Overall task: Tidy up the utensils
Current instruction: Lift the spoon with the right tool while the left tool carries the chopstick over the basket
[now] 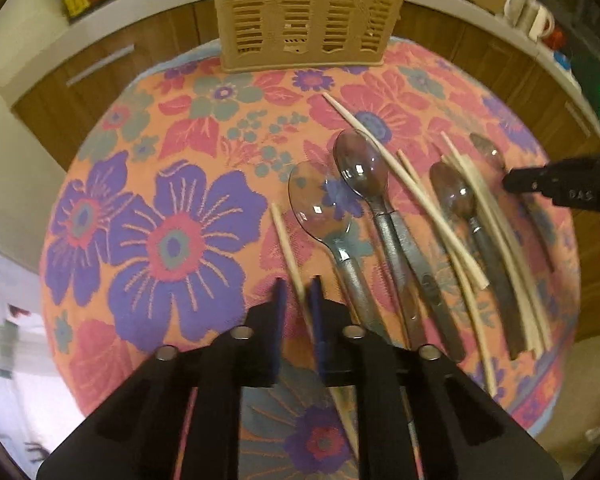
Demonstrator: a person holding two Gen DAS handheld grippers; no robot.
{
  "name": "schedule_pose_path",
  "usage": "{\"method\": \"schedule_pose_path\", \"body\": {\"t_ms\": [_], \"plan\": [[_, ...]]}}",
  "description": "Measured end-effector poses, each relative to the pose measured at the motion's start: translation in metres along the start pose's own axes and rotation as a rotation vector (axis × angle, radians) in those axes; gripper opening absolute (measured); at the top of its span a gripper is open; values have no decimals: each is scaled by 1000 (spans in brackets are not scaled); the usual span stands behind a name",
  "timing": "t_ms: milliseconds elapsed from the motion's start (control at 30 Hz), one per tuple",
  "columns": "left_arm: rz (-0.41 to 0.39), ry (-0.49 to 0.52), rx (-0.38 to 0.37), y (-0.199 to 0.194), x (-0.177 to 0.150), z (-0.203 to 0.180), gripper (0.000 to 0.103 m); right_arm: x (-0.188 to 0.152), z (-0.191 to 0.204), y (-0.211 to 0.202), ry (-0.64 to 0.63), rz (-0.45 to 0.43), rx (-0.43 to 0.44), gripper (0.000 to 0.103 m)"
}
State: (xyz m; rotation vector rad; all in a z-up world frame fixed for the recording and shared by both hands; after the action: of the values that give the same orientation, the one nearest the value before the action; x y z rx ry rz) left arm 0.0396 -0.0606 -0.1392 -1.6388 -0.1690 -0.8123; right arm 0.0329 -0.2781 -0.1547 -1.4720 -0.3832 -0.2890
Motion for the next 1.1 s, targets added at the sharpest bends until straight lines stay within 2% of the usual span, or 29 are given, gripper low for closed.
{"method": "schedule_pose_path", "body": {"t_ms": [167, 267, 467, 600, 667, 867, 1000, 1100], "plan": [[-24, 39, 43, 0, 2, -3, 2, 0, 3, -2, -54, 7, -35, 10], [-99, -13, -8, -14, 16, -1, 2, 6, 6, -11, -36, -38, 0, 10], [-354, -73, -56, -71, 94, 14, 2, 59, 22, -77, -55, -277, 84, 10], [-518, -109, -109, -105, 154, 21, 3, 115, 37, -121, -75, -481, 109, 10], [-625, -110, -110, -120, 189, 26, 3, 144, 46, -133, -79, -565, 110, 10], [-769, -149, -161, -122, 268, 29, 3, 218, 56, -164, -58, -786, 111, 10], [-844, -175, -145, -112, 312, 37, 3, 259, 54, -171, -42, -909, 70, 10], [-900, -208, -115, -107, 335, 48, 3, 279, 49, -165, -36, -961, 41, 10]]}}
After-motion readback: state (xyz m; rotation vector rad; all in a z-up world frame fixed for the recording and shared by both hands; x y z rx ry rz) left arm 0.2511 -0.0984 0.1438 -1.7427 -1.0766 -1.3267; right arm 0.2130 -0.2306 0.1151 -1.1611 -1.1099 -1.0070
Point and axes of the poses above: each gripper's, at about its wrist camera, not at the fingertips, and y roughly the way its jaws point, z to its left, x to its top, the point moved 10 cm from there along y, roughly the way its jaws point, and after that the axes turned 10 degrees about -z, right-handed, at the moved point
